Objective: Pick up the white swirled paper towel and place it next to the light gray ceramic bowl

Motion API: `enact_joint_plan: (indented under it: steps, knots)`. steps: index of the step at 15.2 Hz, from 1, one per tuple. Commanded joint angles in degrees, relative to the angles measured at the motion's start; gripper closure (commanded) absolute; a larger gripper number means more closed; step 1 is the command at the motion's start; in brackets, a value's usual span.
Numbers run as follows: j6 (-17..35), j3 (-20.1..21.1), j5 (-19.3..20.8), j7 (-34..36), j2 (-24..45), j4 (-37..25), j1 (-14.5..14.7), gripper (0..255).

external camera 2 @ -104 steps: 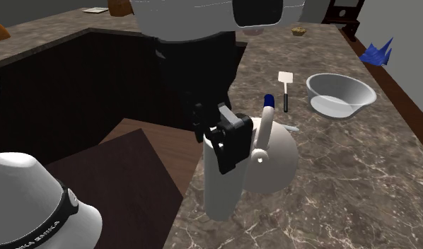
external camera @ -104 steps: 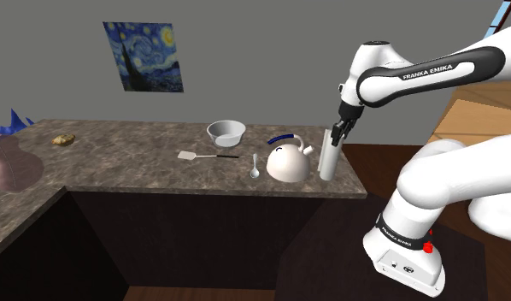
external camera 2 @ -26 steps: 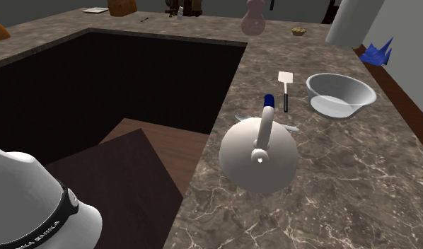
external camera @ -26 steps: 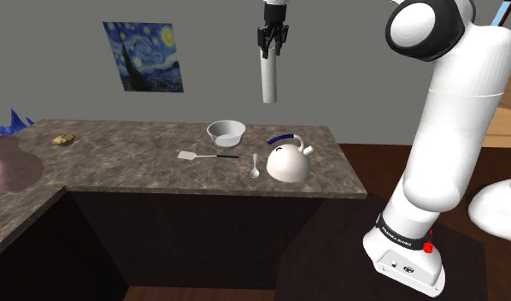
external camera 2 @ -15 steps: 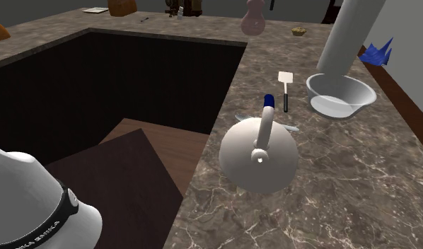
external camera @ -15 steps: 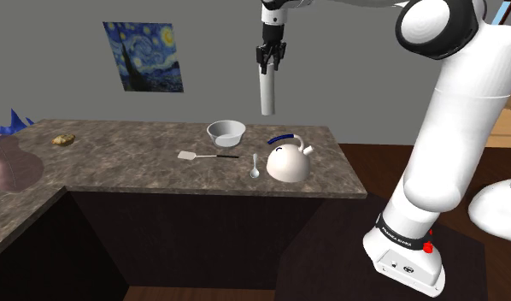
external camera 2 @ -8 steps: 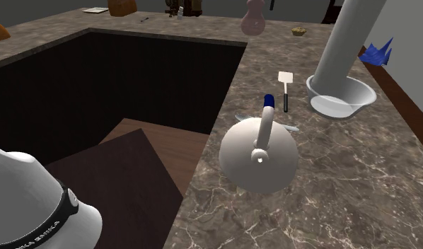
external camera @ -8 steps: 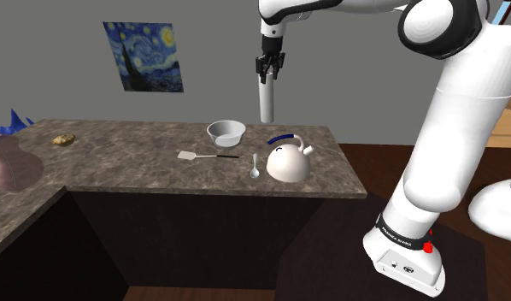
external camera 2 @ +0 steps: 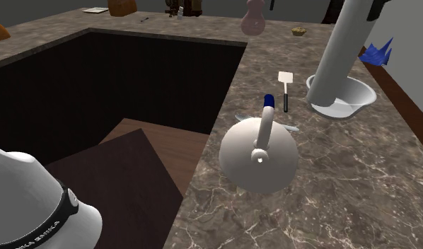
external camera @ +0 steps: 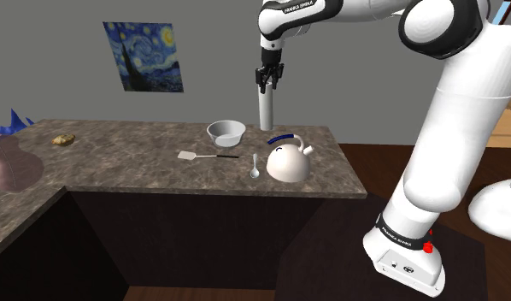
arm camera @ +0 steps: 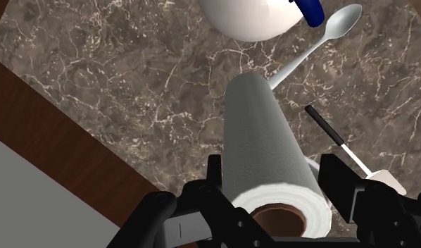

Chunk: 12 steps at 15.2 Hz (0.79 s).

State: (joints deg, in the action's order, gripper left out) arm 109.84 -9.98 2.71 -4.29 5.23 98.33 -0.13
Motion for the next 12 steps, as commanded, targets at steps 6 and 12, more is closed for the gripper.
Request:
enact_joint_plan:
  steps: [6,12]
  knots:
    - [5.46,0.0,0.04,0.25,0.33,5.12,-0.01,255]
    - [9.88,-0.01,-0.03,0.39,1.23,8.65,-0.06,255]
